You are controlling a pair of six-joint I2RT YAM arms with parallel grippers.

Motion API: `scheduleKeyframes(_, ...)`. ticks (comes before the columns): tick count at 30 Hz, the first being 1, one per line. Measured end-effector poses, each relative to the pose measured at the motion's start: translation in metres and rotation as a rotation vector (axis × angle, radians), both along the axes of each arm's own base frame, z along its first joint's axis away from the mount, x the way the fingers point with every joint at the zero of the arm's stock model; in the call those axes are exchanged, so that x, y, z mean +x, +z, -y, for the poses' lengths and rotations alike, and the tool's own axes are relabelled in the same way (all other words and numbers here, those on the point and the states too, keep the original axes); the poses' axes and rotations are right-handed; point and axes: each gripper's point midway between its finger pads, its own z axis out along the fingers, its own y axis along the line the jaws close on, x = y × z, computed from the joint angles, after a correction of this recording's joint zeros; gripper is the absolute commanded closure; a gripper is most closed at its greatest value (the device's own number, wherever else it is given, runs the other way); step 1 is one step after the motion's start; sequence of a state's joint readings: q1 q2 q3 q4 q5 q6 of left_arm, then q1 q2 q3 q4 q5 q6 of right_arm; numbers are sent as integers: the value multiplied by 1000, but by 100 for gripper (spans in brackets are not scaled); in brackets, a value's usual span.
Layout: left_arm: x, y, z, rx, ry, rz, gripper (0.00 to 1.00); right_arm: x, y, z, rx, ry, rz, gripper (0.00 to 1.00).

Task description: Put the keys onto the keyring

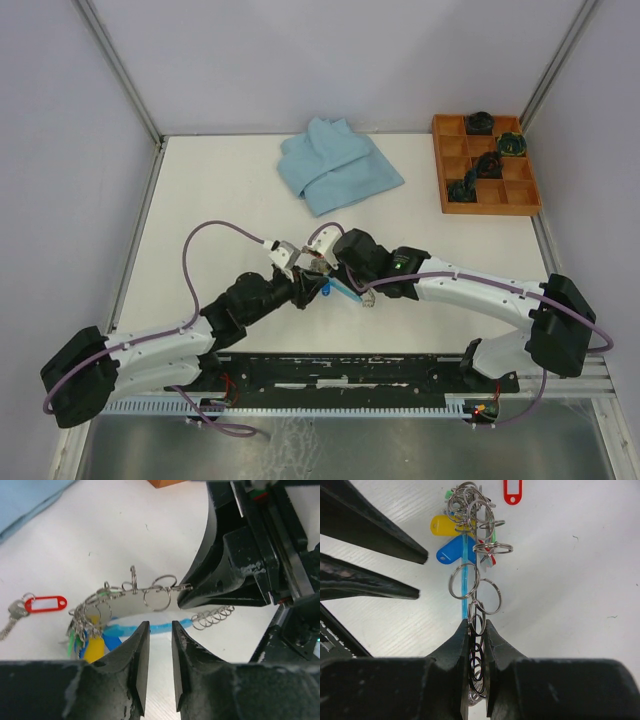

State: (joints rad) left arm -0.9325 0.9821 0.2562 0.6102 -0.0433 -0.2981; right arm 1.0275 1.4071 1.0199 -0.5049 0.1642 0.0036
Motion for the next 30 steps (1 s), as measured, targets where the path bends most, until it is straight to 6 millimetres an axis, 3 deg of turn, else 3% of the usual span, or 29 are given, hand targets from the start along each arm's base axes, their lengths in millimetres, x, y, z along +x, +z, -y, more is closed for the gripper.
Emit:
scheduleKeyframes(9, -12, -4, -7, -38, 34, -184, 51, 7, 2, 5, -30, 1, 43, 99)
scheduleKeyframes(18, 3, -6, 0, -102, 94, -296, 50, 8, 1, 5, -35, -2, 48, 99)
scheduleKeyframes(23, 17, -6, -2, -248, 173, -416, 51, 8, 2, 5, -29, -8, 46, 99)
scheduleKeyframes(30, 18, -6, 1, -409, 216, -547, 56, 10, 3, 1, -8, -19, 48, 99)
